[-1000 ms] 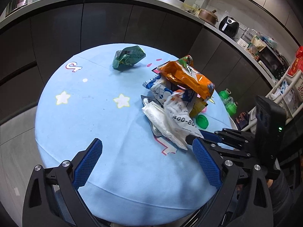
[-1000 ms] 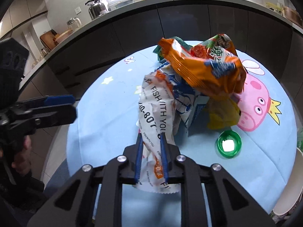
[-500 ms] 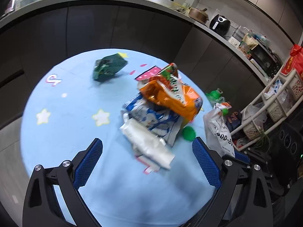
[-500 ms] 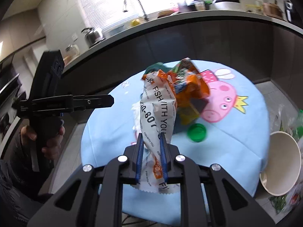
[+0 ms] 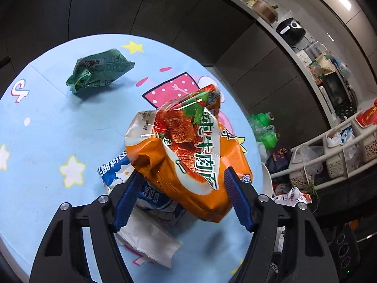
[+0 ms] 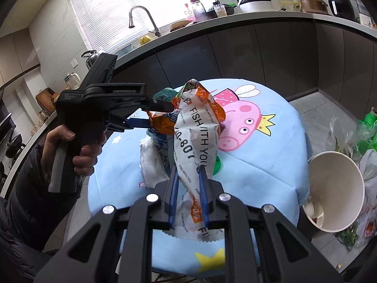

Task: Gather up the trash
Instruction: 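Grasp the white FISH bag with the right gripper while the left grasps the orange chip bag, then carry both bags to the white bucket and open both grippers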

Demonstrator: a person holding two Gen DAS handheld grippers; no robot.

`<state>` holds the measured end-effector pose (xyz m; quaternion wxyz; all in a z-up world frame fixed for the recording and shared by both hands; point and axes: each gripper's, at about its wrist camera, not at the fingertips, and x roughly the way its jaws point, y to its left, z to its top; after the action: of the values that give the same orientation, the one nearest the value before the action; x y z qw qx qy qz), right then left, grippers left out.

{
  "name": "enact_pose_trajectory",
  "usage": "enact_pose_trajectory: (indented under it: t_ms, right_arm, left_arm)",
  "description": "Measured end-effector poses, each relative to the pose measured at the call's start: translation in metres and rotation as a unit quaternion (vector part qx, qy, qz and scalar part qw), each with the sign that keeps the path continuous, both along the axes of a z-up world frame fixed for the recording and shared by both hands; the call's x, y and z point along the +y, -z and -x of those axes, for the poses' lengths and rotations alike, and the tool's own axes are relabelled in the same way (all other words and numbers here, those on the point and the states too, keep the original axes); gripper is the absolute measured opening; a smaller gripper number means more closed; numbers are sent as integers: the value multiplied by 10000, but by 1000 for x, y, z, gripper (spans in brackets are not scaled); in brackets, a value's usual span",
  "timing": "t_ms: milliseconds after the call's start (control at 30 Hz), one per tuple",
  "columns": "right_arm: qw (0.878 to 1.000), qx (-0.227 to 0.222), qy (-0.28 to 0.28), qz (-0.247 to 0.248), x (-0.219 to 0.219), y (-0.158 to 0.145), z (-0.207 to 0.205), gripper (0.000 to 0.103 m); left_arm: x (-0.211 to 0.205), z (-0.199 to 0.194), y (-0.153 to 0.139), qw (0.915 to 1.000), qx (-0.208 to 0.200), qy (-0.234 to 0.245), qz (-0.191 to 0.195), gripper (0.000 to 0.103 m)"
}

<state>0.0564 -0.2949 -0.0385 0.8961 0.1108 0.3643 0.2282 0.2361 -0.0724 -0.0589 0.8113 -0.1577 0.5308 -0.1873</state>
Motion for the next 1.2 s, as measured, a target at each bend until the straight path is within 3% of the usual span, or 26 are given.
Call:
enact_pose_trajectory:
  t_ms: [100, 133, 167, 267, 433, 700, 900, 1200]
  right_arm:
    - [10000, 14, 7, -20, -2, 2, 0, 18]
    - [10000, 6, 19, -31, -3, 1, 1, 18]
    - [10000, -4, 34, -26, -3, 1, 0, 18]
    - [9999, -60, 117, -22, -7, -3, 2, 18]
    - [9993, -143, 330, -60, -21, -8, 4, 18]
    - [9967, -265, 763, -14, -53, -18, 7, 18]
    - [9913, -129, 1304, 143, -95, -8, 12, 18]
    - [9692, 643, 2340, 420, -166, 43, 17, 18]
  left_arm:
    - [-3, -4, 4, 9999, 118, 26, -20, 41]
    - [-4, -3, 5, 9999, 118, 58, 16, 25]
    - [-4, -2, 3, 9999, 90, 85, 93, 18]
    - [-9, 4, -15, 9996, -208, 175, -70, 15]
    - [-20, 18, -57, 9969, -694, 382, -22, 14]
    - [-66, 31, -95, 9895, -1037, 1005, 111, 13]
    - [-121, 39, -95, 9827, -1037, 1528, 148, 13]
    - [-208, 44, -60, 9709, -812, 2254, 12, 13]
